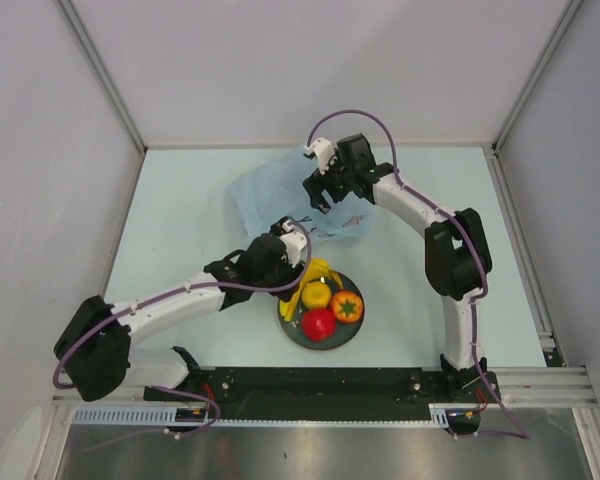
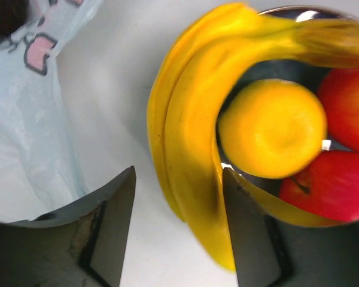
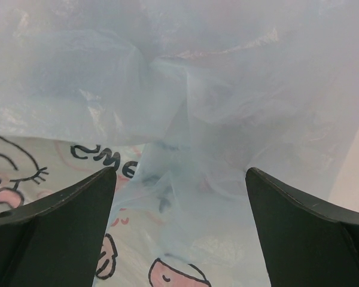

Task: Take the fake fruits out of the plastic bag
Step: Place the fake fruit on the plate, then adjust the plastic bag at the center of the board.

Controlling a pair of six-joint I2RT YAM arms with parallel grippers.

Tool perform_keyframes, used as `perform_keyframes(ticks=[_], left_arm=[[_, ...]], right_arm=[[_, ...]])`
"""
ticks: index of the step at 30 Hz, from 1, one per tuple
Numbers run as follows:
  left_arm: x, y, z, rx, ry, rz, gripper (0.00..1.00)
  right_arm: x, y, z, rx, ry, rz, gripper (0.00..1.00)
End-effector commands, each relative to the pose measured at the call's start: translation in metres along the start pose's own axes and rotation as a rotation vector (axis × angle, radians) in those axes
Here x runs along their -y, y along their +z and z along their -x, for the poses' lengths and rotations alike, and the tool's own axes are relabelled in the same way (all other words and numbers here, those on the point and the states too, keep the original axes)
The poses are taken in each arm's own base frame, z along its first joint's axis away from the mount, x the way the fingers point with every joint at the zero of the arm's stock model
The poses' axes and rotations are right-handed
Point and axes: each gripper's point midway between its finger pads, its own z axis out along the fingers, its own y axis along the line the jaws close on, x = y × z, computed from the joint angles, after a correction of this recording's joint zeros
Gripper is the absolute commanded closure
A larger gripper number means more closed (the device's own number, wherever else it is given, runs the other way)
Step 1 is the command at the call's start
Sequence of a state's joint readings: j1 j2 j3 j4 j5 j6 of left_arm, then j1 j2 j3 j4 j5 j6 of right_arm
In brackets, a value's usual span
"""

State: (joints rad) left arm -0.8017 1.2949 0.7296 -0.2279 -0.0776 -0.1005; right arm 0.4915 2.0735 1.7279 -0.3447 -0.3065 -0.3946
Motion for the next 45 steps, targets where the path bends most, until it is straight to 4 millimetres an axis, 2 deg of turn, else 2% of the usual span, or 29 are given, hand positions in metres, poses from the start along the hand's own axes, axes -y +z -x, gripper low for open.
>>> perform_keyframes(ticks=[1, 3, 6, 7, 8, 11, 12, 13, 14, 17, 23, 26, 27, 31, 32, 33, 34, 35, 36, 37, 38, 39, 41, 42, 44, 45], left_arm=[[0.019, -0.06, 0.073, 0.205, 0.054, -0.122, 0.33], [0.005, -0.085, 0.09, 0.272, 0.038, -0.051, 0.27], [-0.019, -0.104, 0.1, 0.272, 0.026, 0.047, 0.23], [-0.037, -0.11, 0.104, 0.285, -0.001, 0.109, 0.19], [-0.045, -0.111, 0.106, 0.29, -0.015, 0.131, 0.18], [-0.075, -0.1, 0.096, 0.247, -0.038, 0.228, 0.14], [-0.079, -0.097, 0.092, 0.231, -0.051, 0.229, 0.13], [-0.081, -0.095, 0.087, 0.219, -0.084, 0.218, 0.13], [-0.071, -0.092, 0.085, 0.214, -0.088, 0.152, 0.13], [-0.064, -0.087, 0.072, 0.188, -0.135, 0.106, 0.08], [-0.09, -0.072, 0.045, 0.129, -0.277, 0.201, 0.08], [-0.096, -0.062, 0.036, 0.113, -0.324, 0.197, 0.15], [-0.098, -0.059, 0.035, 0.114, -0.332, 0.188, 0.24], [-0.098, -0.053, 0.033, 0.117, -0.336, 0.159, 0.46], [-0.098, -0.052, 0.034, 0.12, -0.335, 0.153, 0.51], [-0.099, -0.052, 0.034, 0.12, -0.328, 0.15, 0.61], [-0.099, -0.051, 0.034, 0.12, -0.329, 0.15, 0.68], [-0.1, -0.051, 0.034, 0.12, -0.33, 0.152, 0.75], [-0.101, -0.051, 0.034, 0.121, -0.329, 0.154, 0.93], [-0.1, -0.052, 0.034, 0.123, -0.326, 0.147, 1.0], [-0.099, -0.053, 0.034, 0.122, -0.316, 0.145, 1.0], [-0.099, -0.054, 0.031, 0.114, -0.311, 0.145, 1.0], [-0.096, -0.057, 0.03, 0.111, -0.288, 0.129, 1.0], [-0.095, -0.057, 0.024, 0.094, -0.279, 0.123, 1.0], [-0.09, -0.057, 0.016, 0.079, -0.225, 0.096, 1.0], [-0.091, -0.054, 0.005, 0.055, -0.207, 0.101, 1.0]], right_arm=[[-0.01, -0.051, 0.057, 0.134, 0.029, 0.038, 0.06], [-0.014, -0.068, 0.067, 0.159, 0.033, 0.047, 0.05], [-0.018, -0.079, 0.074, 0.176, 0.05, 0.057, 0.05], [-0.019, -0.081, 0.073, 0.175, 0.057, 0.056, 0.05], [-0.019, -0.081, 0.073, 0.175, 0.061, 0.055, 0.05], [-0.025, -0.077, 0.062, 0.143, 0.046, 0.063, 0.05], [-0.028, -0.074, 0.052, 0.115, 0.045, 0.071, 0.05], [-0.032, -0.073, 0.047, 0.101, 0.016, 0.083, 0.05], [-0.038, -0.073, 0.039, 0.071, 0.008, 0.101, 0.05], [-0.057, -0.075, 0.016, -0.005, -0.1, 0.166, 0.03], [-0.071, -0.073, -0.023, -0.135, -0.172, 0.207, 0.04], [-0.073, -0.066, -0.037, -0.172, -0.175, 0.209, 0.05], [-0.072, -0.063, -0.04, -0.184, -0.193, 0.206, 0.05], [-0.07, -0.057, -0.053, -0.241, -0.227, 0.209, 0.05], [-0.068, -0.053, -0.055, -0.252, -0.23, 0.208, 0.08], [-0.067, -0.051, -0.057, -0.267, -0.24, 0.217, 0.16], [-0.072, -0.056, -0.07, -0.334, -0.222, 0.253, 0.2], [-0.071, -0.053, -0.071, -0.36, -0.211, 0.266, 0.27], [-0.064, -0.046, -0.067, -0.374, -0.175, 0.251, 0.47], [-0.06, -0.046, -0.067, -0.388, -0.14, 0.245, 0.58], [-0.054, -0.045, -0.063, -0.37, -0.109, 0.234, 0.64], [-0.041, -0.049, -0.054, -0.335, -0.08, 0.204, 0.81], [-0.023, -0.05, -0.04, -0.283, -0.035, 0.133, 1.0], [-0.014, -0.056, -0.029, -0.252, -0.031, 0.1, 1.0], [0.011, -0.064, -0.018, -0.204, 0.009, 0.033, 1.0], [0.021, -0.067, -0.016, -0.19, 0.028, 0.008, 0.99]])
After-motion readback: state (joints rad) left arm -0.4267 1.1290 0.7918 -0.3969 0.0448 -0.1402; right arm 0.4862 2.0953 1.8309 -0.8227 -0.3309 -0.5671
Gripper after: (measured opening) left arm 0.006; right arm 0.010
